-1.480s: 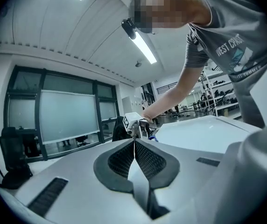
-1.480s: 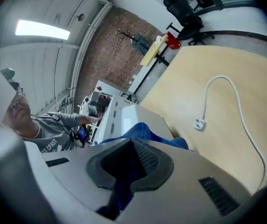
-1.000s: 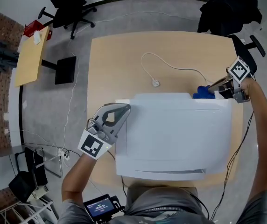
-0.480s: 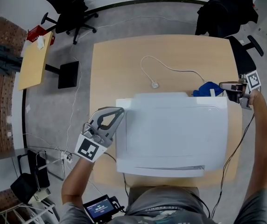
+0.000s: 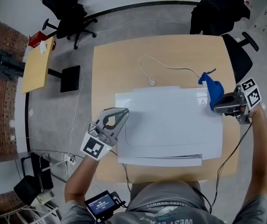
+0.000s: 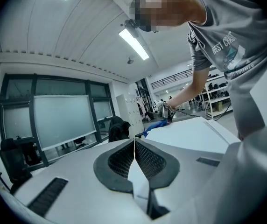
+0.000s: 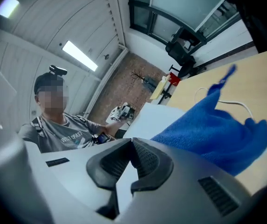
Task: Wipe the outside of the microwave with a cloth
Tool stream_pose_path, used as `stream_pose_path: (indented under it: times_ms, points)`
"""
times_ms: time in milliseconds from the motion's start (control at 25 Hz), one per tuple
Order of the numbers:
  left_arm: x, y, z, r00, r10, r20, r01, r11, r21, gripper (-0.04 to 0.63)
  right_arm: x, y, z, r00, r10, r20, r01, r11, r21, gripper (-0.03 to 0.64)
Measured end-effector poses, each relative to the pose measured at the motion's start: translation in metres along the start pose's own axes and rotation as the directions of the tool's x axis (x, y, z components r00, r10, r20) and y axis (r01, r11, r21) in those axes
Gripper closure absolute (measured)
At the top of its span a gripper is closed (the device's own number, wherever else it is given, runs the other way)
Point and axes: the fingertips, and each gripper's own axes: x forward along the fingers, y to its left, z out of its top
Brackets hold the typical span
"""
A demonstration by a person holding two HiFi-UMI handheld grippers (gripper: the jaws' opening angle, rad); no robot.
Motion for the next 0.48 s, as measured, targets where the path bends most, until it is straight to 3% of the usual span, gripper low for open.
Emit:
stream_pose_path:
  times_ms: [160, 320, 480]
  points:
    - [-0.006, -0.019, 0.015, 1.0, -0.017, -0.001, 0.017, 0.999, 0.039, 0.572, 0.042, 0.031, -0.032, 0.988, -0.016, -0.156, 0.006, 0.998, -0.064, 0.591]
    - [-0.011, -0.032, 0.038, 0.999, 0.002, 0.032, -0.004, 0.998, 0.06, 0.572, 0.093, 0.056, -0.073, 0.937, -0.024, -0.35, 0.001, 0.998, -0.068, 0.591]
    - [-0.02, -0.035, 0.058, 0.997, 0.02, 0.076, -0.024, 0.998, 0.058, 0.572, 0.132, 0.075, -0.091, 0.881, -0.085, -0.466, 0.023, 0.99, -0.137, 0.591]
